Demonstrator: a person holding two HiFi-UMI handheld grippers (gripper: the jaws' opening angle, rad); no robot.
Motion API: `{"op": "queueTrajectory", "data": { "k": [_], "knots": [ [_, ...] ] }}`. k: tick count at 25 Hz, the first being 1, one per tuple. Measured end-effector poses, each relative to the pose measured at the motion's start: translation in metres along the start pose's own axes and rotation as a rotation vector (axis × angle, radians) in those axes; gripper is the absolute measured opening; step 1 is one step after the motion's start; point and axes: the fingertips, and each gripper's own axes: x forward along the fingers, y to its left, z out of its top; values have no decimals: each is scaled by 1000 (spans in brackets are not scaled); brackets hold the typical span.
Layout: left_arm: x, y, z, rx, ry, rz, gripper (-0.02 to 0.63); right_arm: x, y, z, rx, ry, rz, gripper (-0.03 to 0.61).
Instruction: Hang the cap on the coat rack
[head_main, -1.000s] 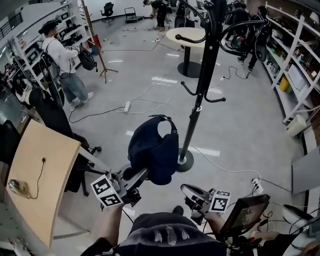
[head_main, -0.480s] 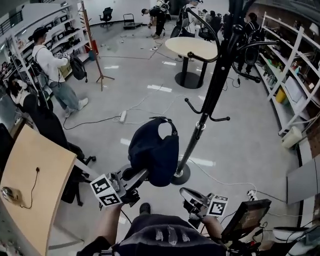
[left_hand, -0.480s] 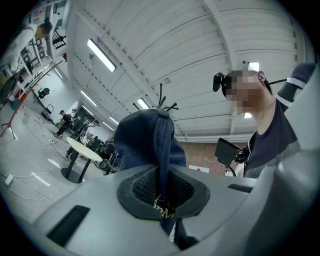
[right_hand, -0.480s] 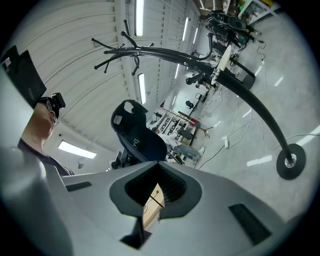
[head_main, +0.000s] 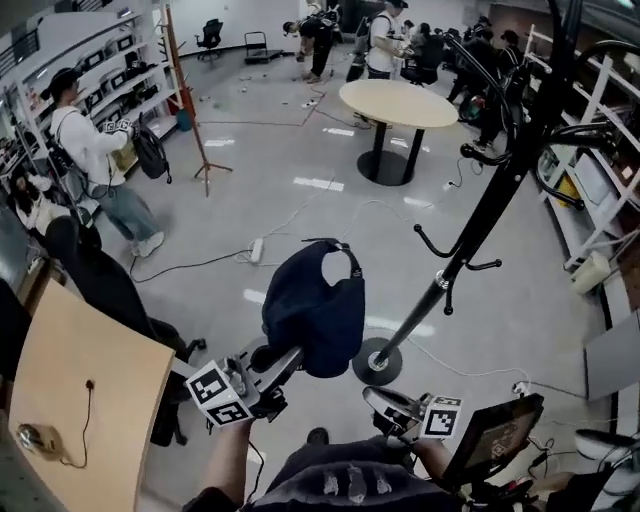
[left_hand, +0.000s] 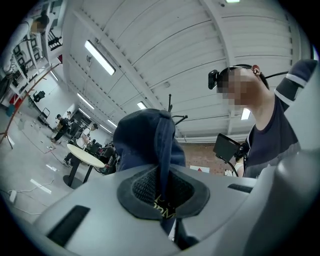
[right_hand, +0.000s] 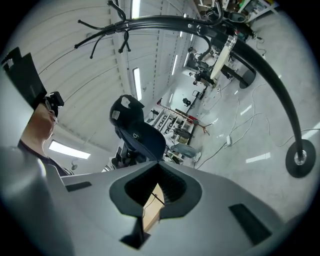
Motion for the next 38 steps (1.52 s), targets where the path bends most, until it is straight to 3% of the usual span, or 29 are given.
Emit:
{"op": "queueTrajectory", "data": {
  "k": [6, 11, 13, 16, 18, 24, 27, 32, 38],
  "knots": [
    [37, 26, 2, 16, -13, 20, 9, -16, -23, 36, 9, -18, -8, -6],
    [93, 20, 9, 26, -21, -36, 9, -44, -26, 78, -48, -51, 19, -6],
    [116, 19, 12, 41, -17, -52, 9, -54, -25, 101, -120, -48, 34, -6],
    [141, 28, 28, 103, -16, -69, 9, -38, -9, 148, -315, -2, 89, -6],
    [146, 26, 24, 94, -12, -72, 9, -34, 1, 162, -403, 45, 85, -6],
    [152, 41, 0, 75, 43, -20, 9, -18, 0, 197, -509, 163, 102, -6],
    [164, 40, -19, 55, 76, -55, 9, -32, 1, 202, -515, 141, 110, -6],
    [177, 46, -18, 56, 73, -101, 9, -41, 20, 217, -566, 104, 174, -6],
    [173, 84, 1, 40, 103, -188, 9, -21, 32, 236, -536, -61, 139, -6]
  ]
}}
